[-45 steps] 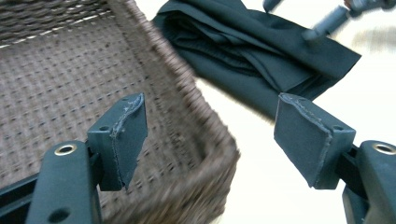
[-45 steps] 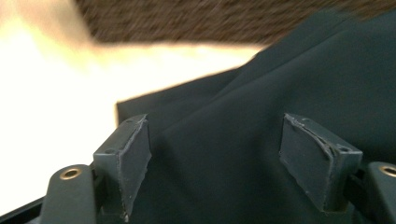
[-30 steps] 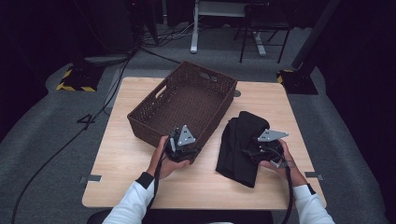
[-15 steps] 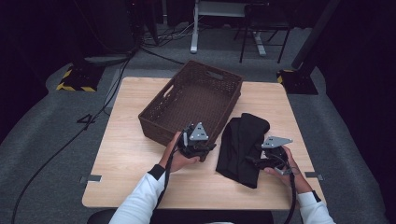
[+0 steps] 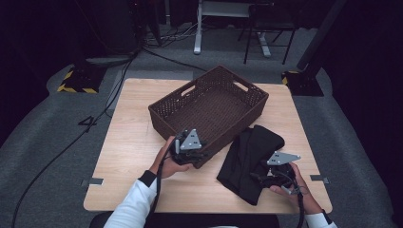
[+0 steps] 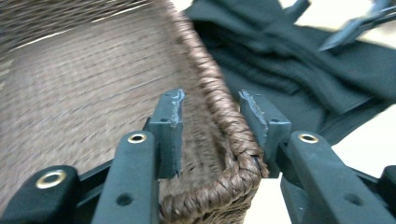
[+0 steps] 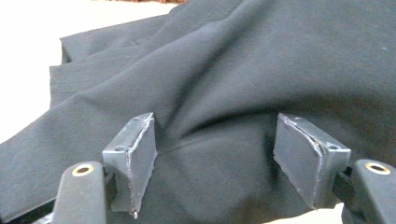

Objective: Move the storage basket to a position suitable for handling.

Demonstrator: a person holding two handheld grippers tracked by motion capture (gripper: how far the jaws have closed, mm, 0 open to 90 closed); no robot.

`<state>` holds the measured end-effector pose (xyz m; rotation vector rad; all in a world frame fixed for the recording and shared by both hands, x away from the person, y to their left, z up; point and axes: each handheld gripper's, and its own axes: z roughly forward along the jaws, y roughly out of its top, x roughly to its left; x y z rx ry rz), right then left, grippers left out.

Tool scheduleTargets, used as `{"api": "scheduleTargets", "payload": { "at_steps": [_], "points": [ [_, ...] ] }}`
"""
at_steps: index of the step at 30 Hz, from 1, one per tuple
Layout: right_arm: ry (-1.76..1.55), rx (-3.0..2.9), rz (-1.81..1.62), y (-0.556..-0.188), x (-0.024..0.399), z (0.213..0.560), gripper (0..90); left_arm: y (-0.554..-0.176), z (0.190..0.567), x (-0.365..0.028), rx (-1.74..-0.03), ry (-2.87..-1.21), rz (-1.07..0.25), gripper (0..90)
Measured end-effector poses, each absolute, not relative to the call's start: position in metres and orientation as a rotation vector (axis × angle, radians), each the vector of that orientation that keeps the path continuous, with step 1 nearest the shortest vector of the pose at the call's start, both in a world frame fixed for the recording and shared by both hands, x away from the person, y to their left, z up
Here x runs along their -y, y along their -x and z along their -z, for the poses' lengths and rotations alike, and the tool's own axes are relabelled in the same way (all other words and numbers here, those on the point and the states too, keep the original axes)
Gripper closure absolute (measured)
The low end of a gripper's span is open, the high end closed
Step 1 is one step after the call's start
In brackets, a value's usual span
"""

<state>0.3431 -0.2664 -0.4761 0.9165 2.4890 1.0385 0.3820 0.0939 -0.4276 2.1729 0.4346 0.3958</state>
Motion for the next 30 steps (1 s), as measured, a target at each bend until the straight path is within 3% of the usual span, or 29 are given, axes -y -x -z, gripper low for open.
{"api": "scheduleTargets", "payload": {
  "at_steps": [5, 10, 12, 16, 21, 24, 25, 27, 29, 30],
  "points": [
    [-0.814, -2.498, -1.011, -0.334, 0.261, 0.467, 25.5, -0.381, 0.425, -0.131, -0.544, -2.142, -0.459, 58.5],
    [-0.830, -2.383, -1.096, -0.349, 0.290, 0.441, 24.5, -0.384, 0.423, -0.149, -0.630, -2.117, -0.439, 50.9],
    [-0.851, -2.325, -1.063, -0.362, 0.303, 0.434, 23.7, -0.382, 0.420, -0.147, -0.666, -2.113, -0.451, 40.7],
    [-0.906, -2.308, -1.017, -0.385, 0.321, 0.437, 22.9, -0.367, 0.402, -0.143, -0.660, -2.059, -0.482, 29.9],
    [-0.958, -2.377, -0.964, -0.413, 0.329, 0.455, 20.8, -0.347, 0.396, -0.122, -0.579, -2.065, -0.476, 26.7],
    [-0.977, -2.405, -0.961, -0.422, 0.327, 0.463, 20.8, -0.338, 0.395, -0.099, -0.520, -2.172, -0.610, 23.7],
    [-0.976, -2.417, -0.966, -0.424, 0.326, 0.466, 20.8, -0.340, 0.395, -0.096, -0.527, -2.161, -0.601, 24.0],
    [-0.965, -2.430, -0.981, -0.423, 0.323, 0.469, 21.9, -0.352, 0.399, -0.095, -0.601, -2.142, -0.555, 24.8],
    [-0.961, -2.456, -1.007, -0.421, 0.320, 0.473, 22.2, -0.366, 0.408, -0.094, -0.712, -2.194, -0.635, 24.2],
    [-0.954, -2.459, -1.008, -0.419, 0.318, 0.475, 22.2, -0.371, 0.412, -0.097, -0.759, -2.190, -0.607, 24.9]
  ]
}}
